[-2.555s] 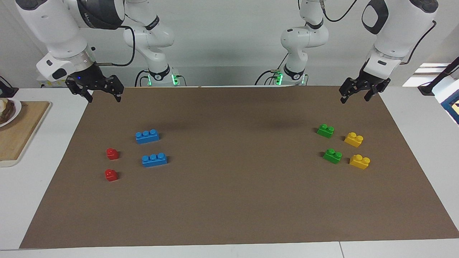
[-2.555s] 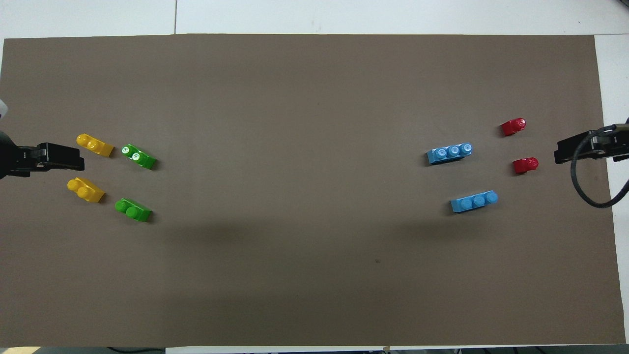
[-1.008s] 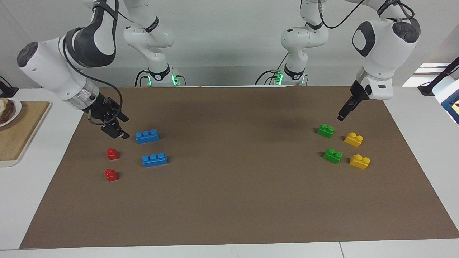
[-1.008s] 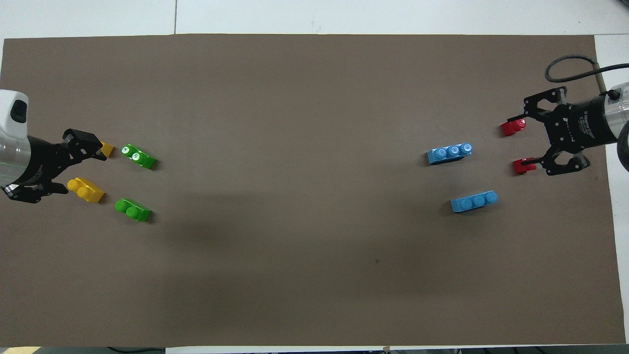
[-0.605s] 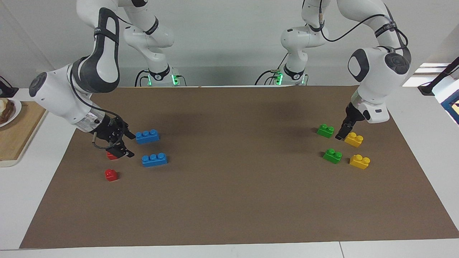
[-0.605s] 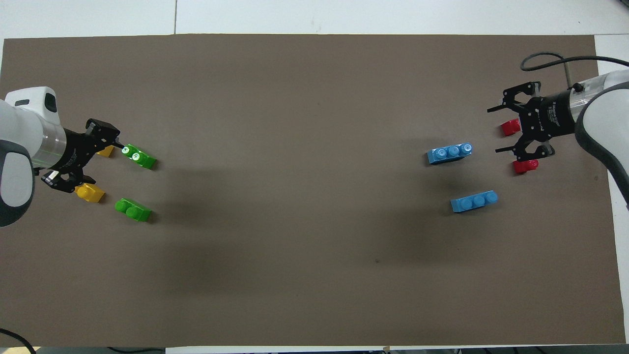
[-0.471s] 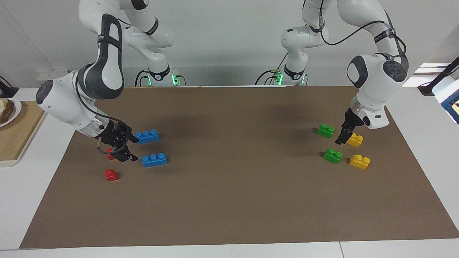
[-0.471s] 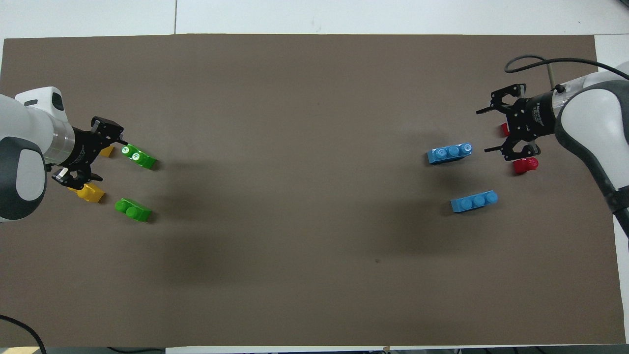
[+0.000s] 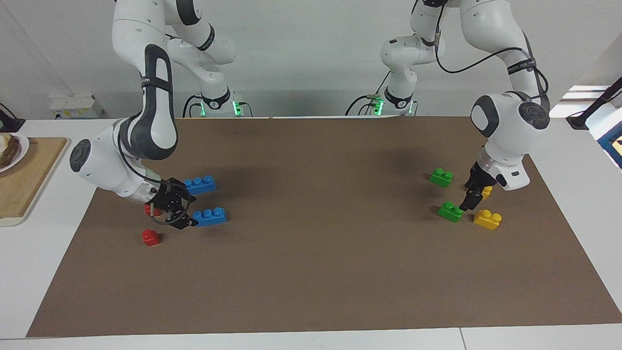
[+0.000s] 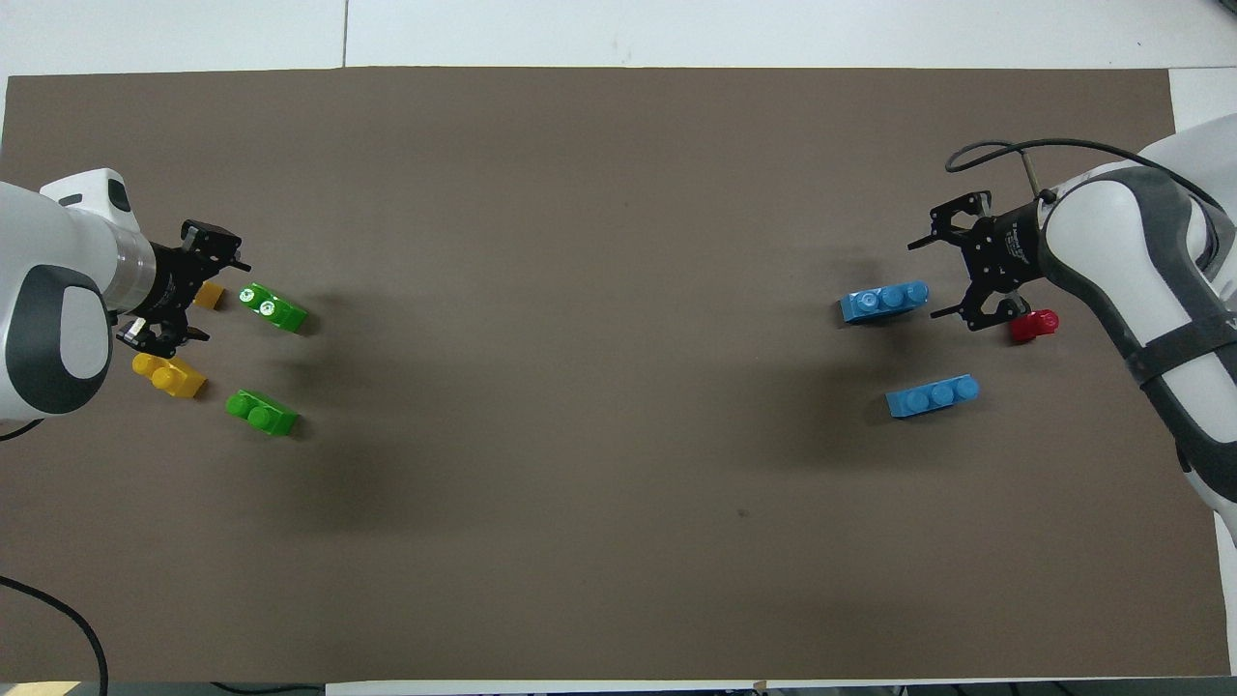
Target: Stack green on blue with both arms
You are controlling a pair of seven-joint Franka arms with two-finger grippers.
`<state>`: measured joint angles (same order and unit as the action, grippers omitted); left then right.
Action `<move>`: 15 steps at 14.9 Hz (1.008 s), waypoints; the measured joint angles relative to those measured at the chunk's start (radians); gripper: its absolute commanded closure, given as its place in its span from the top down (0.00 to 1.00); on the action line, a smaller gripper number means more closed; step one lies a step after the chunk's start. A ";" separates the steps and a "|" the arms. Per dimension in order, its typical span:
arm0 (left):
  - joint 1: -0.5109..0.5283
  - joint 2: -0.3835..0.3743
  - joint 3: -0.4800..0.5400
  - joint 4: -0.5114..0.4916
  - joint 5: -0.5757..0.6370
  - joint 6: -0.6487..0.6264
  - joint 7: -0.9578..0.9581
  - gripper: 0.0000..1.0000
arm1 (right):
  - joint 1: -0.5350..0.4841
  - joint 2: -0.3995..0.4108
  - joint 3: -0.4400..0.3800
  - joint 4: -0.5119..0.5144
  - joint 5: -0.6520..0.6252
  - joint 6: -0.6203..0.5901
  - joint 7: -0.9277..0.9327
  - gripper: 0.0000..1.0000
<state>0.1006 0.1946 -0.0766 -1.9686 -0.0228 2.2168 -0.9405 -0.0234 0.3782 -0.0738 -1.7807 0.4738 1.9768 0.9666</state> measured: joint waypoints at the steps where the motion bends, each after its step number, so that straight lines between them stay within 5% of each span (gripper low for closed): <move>1: 0.000 0.011 0.000 0.001 0.000 0.014 -0.002 1.00 | -0.001 0.007 0.000 -0.002 0.000 -0.001 -0.014 0.89; 15: 0.000 0.151 0.000 0.025 0.000 0.040 -0.048 1.00 | -0.018 0.037 0.000 -0.045 0.021 0.043 -0.056 0.88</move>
<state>0.1009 0.3452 -0.0768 -1.9435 -0.0230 2.2564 -0.9881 -0.0415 0.4148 -0.0734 -1.8253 0.4948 2.0201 0.9101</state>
